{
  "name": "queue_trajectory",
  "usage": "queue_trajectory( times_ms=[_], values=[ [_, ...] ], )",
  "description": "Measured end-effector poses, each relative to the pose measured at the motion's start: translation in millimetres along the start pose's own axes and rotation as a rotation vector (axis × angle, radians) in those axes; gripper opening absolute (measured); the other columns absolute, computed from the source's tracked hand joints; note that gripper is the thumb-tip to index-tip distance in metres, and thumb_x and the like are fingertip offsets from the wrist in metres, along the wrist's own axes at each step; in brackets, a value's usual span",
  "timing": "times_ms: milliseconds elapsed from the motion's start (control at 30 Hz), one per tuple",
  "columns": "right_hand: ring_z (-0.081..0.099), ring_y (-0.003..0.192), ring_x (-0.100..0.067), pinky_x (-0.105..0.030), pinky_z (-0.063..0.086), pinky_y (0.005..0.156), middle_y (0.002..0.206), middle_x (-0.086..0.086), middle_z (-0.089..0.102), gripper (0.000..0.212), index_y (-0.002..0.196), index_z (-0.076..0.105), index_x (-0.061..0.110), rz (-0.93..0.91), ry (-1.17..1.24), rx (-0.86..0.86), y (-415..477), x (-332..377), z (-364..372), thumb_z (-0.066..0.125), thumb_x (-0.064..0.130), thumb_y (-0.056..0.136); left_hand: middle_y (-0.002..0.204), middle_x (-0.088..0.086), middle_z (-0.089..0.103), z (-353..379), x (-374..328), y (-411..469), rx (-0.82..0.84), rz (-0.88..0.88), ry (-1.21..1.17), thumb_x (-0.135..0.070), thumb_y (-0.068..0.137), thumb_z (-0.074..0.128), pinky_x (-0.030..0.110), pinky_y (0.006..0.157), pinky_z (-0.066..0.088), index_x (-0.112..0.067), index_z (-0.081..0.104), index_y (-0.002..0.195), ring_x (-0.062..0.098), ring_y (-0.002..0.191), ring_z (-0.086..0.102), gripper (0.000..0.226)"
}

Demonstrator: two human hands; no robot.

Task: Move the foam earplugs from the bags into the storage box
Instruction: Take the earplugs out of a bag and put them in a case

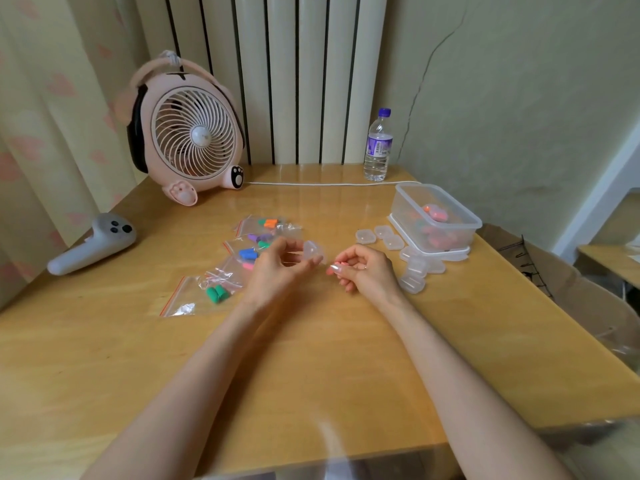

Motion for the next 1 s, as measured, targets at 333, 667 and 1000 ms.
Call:
queue_trajectory(
  times_ms=[333, 667, 1000],
  values=[
    [0.054, 0.053, -0.011, -0.02, 0.046, 0.049, 0.071, -0.009, 0.064, 0.015, 0.081, 0.058, 0.01, -0.009, 0.156, 0.003, -1, 6, -2, 0.061, -0.005, 0.084, 0.102, 0.007, 0.067, 7, -3, -5, 0.191, 0.089, 0.055, -0.016, 0.075, 0.077, 0.032, 0.084, 0.054, -0.021, 0.058, 0.115, 0.019, 0.088, 0.066, 0.045],
    [0.056, 0.057, -0.008, -0.016, 0.036, 0.05, 0.075, -0.011, 0.069, 0.008, 0.082, 0.065, 0.005, -0.108, 0.155, 0.095, -6, 13, 2, 0.064, -0.002, 0.083, 0.095, 0.008, 0.066, 8, -9, -8, 0.182, 0.182, 0.065, -0.008, 0.071, 0.079, 0.012, 0.069, 0.045, -0.016, 0.048, 0.094, 0.012, 0.09, 0.062, 0.04],
    [0.068, 0.06, -0.018, -0.007, 0.036, 0.05, 0.079, -0.02, 0.071, 0.004, 0.082, 0.065, 0.0, -0.168, 0.162, 0.049, -7, 16, 3, 0.068, 0.001, 0.081, 0.078, -0.009, 0.06, 6, -11, -6, 0.104, 0.217, 0.031, -0.015, 0.067, 0.082, 0.014, 0.066, 0.041, -0.024, 0.045, 0.085, 0.003, 0.082, 0.059, 0.042]
  ],
)
Point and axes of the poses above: each hand's wrist, its own y-axis towards the middle knuckle, its own z-axis out of the palm, x = y × z, the point moved 3 cm from there along y, towards the middle knuckle
